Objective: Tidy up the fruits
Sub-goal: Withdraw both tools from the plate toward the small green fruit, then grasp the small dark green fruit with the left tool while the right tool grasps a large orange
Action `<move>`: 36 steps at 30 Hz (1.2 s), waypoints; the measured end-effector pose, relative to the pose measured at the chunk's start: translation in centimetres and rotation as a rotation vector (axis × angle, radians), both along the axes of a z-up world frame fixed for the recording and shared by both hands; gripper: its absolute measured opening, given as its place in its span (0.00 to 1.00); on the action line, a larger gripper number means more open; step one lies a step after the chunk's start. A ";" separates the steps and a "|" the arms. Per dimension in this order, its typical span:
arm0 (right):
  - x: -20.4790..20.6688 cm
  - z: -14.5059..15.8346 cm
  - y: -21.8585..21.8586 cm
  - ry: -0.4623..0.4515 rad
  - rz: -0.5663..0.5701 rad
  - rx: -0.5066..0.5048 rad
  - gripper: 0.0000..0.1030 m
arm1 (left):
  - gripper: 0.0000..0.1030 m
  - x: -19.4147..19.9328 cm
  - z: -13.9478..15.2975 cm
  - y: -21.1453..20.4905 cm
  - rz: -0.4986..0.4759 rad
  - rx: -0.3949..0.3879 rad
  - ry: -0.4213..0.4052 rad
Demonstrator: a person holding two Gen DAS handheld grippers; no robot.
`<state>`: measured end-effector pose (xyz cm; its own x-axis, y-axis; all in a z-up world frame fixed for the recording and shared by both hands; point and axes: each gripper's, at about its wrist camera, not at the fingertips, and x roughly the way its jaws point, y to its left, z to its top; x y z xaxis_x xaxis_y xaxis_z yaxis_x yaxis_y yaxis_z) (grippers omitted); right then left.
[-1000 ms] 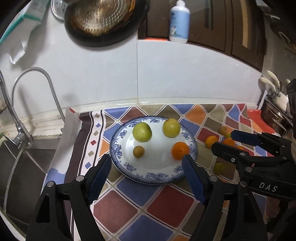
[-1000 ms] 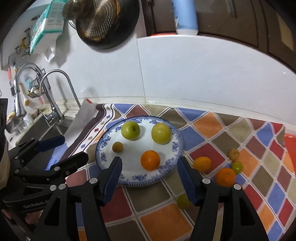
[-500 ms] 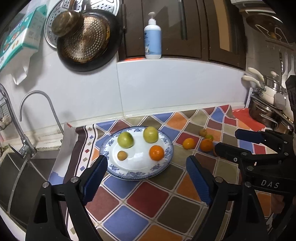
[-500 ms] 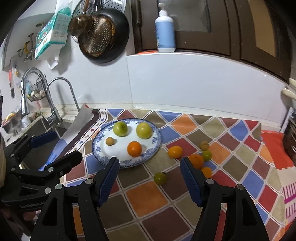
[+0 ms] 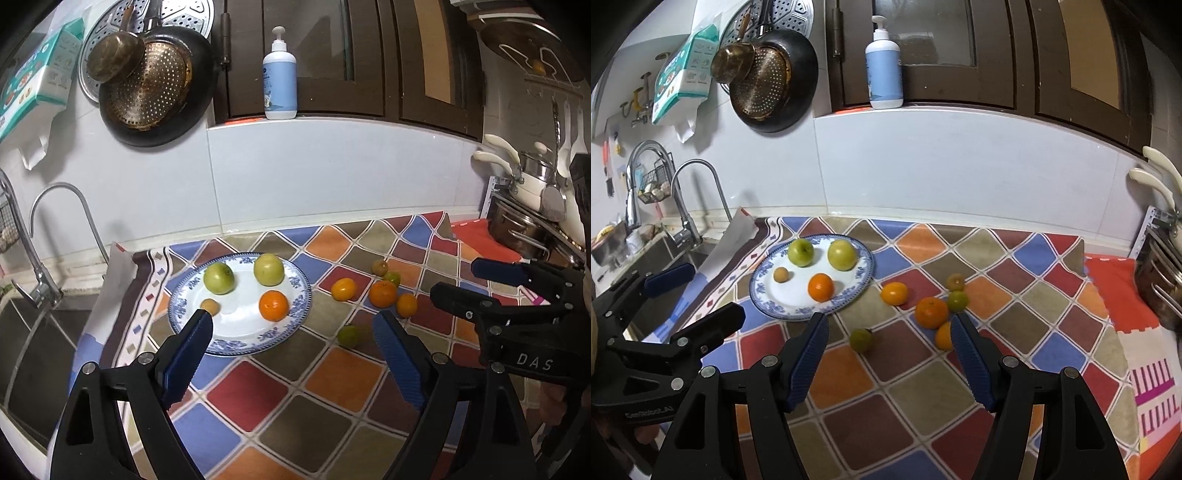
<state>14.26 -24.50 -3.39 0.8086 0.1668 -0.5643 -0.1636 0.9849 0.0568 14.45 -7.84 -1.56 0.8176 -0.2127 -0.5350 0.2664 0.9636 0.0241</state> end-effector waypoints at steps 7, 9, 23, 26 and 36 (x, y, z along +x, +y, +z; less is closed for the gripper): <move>1.1 -1.2 -1.8 0.028 0.008 -0.009 0.67 | 0.87 1.1 -1.4 -2.0 0.008 0.016 0.029; 1.6 -1.7 -2.3 0.042 0.011 -0.012 0.67 | 0.87 1.5 -1.9 -2.5 0.004 0.022 0.042; 5.8 -6.1 -4.4 0.158 0.010 0.015 0.66 | 0.84 5.6 -6.4 -4.9 -0.046 0.065 0.160; 6.6 -7.1 -4.6 0.183 0.007 0.019 0.65 | 0.82 6.6 -7.4 -5.3 -0.059 0.067 0.187; 9.1 -9.4 -5.2 0.245 -0.003 0.043 0.55 | 0.68 8.7 -10.1 -6.8 -0.093 0.094 0.252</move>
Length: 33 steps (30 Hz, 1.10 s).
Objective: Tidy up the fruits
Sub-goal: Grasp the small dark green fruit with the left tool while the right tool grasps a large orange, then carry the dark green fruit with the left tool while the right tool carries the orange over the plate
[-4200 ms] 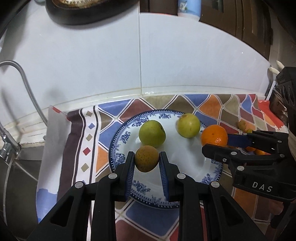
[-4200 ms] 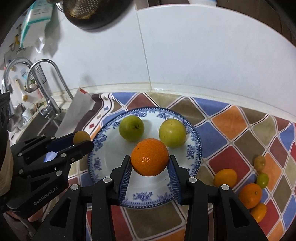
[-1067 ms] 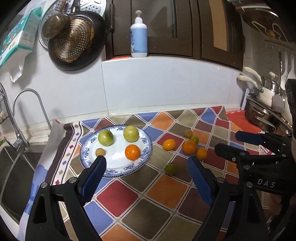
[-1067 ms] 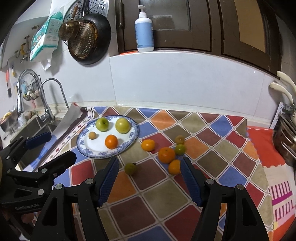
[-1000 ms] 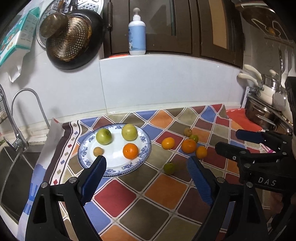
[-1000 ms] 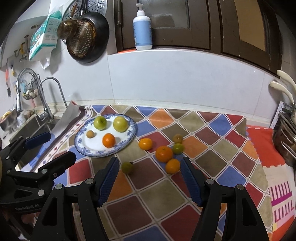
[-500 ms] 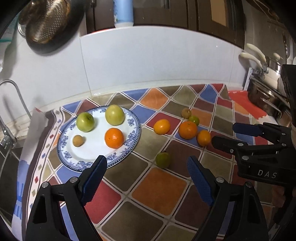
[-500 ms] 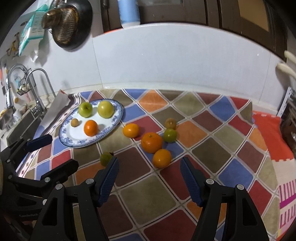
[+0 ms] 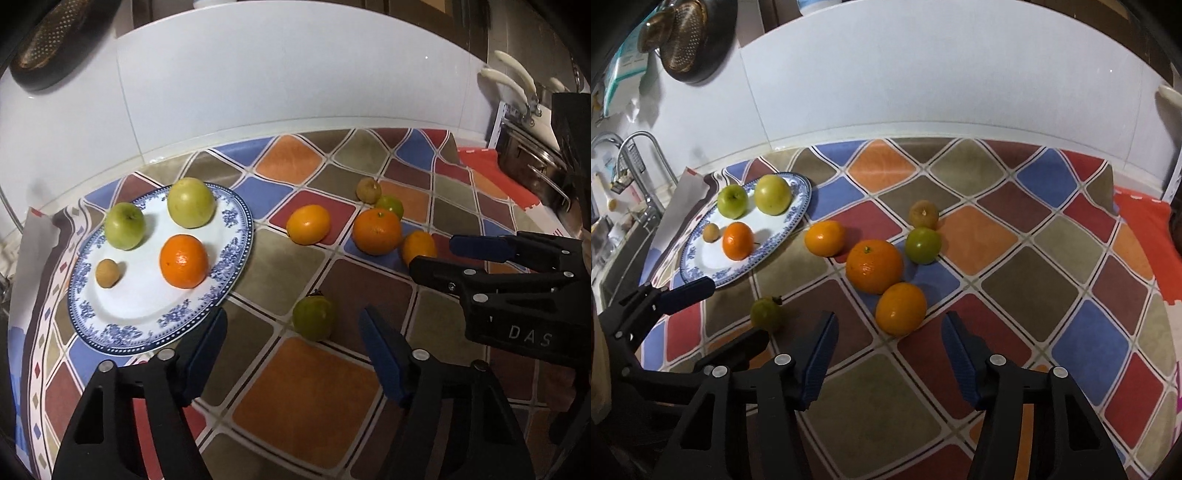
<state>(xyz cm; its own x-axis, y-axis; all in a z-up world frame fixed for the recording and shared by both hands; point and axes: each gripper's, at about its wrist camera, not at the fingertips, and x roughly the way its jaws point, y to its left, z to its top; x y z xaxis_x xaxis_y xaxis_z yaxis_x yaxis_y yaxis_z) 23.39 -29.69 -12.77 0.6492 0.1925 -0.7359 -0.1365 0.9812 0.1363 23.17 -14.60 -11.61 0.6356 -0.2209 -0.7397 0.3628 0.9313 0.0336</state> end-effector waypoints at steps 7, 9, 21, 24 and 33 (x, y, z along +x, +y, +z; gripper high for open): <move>1.4 -0.9 0.1 0.025 0.003 0.004 0.47 | 0.53 1.0 -1.0 -0.7 -0.022 0.003 0.031; 1.6 -1.1 0.1 0.029 0.002 0.004 0.44 | 0.48 1.1 -1.2 -0.8 -0.029 0.002 0.040; 2.4 -1.6 0.2 0.059 -0.002 0.011 0.32 | 0.28 1.4 -1.6 -1.2 -0.055 0.000 0.055; 2.2 -1.5 0.2 0.059 0.000 0.015 0.32 | 0.28 1.2 -1.5 -1.2 -0.058 -0.005 0.052; 0.6 -0.3 0.8 0.034 0.019 0.012 0.32 | 0.28 0.6 0.4 0.1 -0.033 -0.036 0.021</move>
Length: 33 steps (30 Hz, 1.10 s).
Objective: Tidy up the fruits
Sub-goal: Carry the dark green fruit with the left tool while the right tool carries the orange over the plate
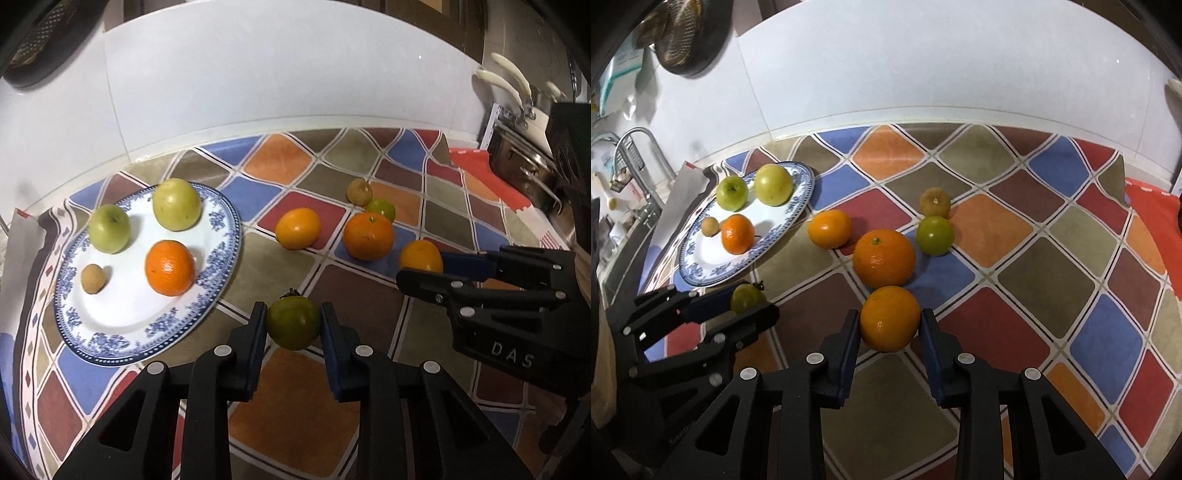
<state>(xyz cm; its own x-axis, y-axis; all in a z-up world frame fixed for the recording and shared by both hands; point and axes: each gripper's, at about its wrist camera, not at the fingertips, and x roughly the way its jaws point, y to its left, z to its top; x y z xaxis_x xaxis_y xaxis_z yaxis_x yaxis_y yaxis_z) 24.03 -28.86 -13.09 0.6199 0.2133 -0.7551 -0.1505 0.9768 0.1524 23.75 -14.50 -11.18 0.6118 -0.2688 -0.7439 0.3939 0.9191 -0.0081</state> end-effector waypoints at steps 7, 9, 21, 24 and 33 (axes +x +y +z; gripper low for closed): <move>-1.3 1.9 1.1 -0.045 0.026 0.003 0.32 | 0.28 -1.4 1.8 0.9 0.008 -0.013 -0.035; -1.7 2.5 1.4 -0.058 0.033 0.003 0.32 | 0.28 -1.9 2.2 1.2 0.011 -0.015 -0.048; -4.6 5.2 3.7 -0.120 0.068 0.013 0.32 | 0.28 -5.2 4.8 3.7 0.050 -0.029 -0.099; -5.3 5.8 4.3 -0.134 0.079 0.015 0.32 | 0.28 -5.9 5.3 4.6 0.061 -0.036 -0.107; -7.4 7.6 6.5 -0.181 0.109 0.021 0.32 | 0.28 -7.8 6.8 7.0 0.081 -0.041 -0.146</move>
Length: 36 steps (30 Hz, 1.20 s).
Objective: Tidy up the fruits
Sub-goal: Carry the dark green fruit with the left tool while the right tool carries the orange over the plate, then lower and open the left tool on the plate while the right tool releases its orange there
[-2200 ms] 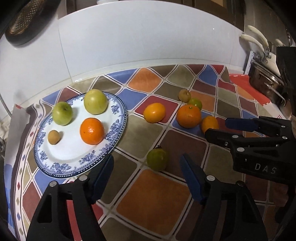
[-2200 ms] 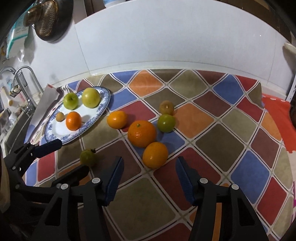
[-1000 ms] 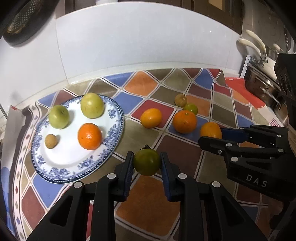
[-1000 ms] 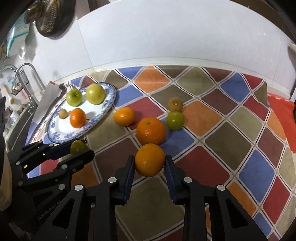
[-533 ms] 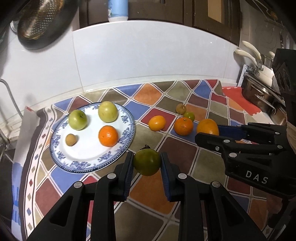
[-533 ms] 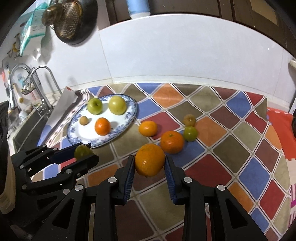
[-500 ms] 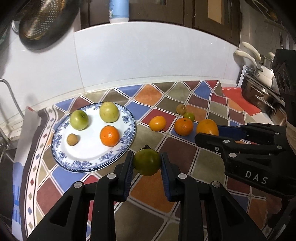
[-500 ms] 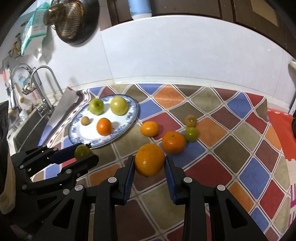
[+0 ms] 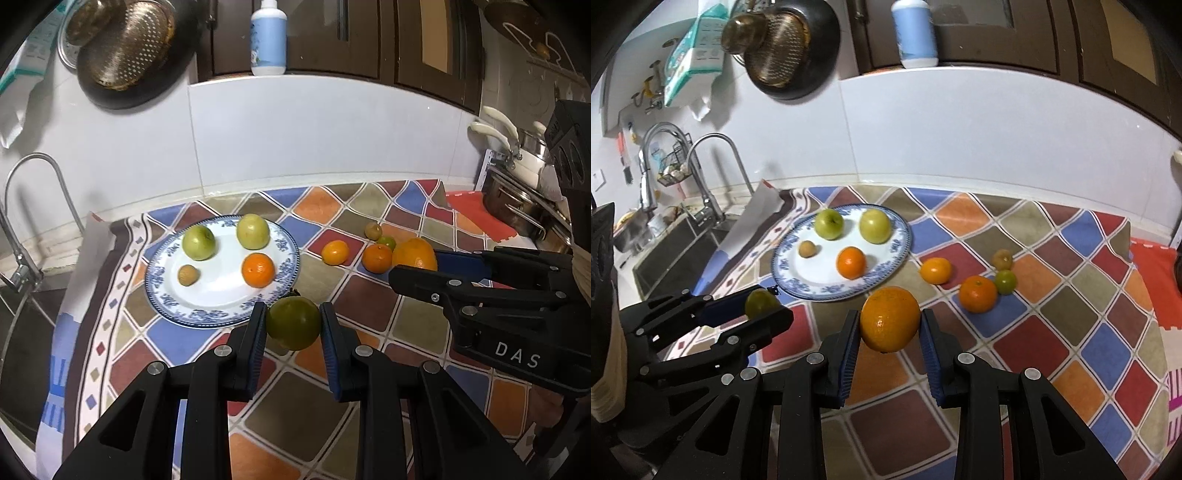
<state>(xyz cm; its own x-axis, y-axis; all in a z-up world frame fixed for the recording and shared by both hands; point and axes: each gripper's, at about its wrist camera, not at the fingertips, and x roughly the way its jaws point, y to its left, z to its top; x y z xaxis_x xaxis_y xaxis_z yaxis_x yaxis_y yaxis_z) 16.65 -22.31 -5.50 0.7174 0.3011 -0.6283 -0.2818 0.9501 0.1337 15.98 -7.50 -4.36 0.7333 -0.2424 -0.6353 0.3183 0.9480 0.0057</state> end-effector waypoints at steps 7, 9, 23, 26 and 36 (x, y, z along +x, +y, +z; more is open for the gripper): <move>-0.9 1.2 2.1 -0.031 0.016 0.006 0.32 | 0.28 -0.7 1.5 2.2 0.010 -0.004 -0.036; -1.0 1.5 2.6 -0.039 0.019 0.008 0.32 | 0.28 -0.7 1.8 2.8 0.010 -0.004 -0.045; -0.9 2.1 6.1 -0.063 0.021 0.022 0.32 | 0.28 0.0 3.0 6.1 0.003 0.001 -0.076; -0.4 2.2 6.8 -0.065 0.019 0.025 0.32 | 0.28 0.5 3.1 6.9 0.005 0.004 -0.082; 1.9 2.4 8.7 -0.072 0.022 0.005 0.32 | 0.28 3.5 2.6 8.3 0.011 0.017 -0.093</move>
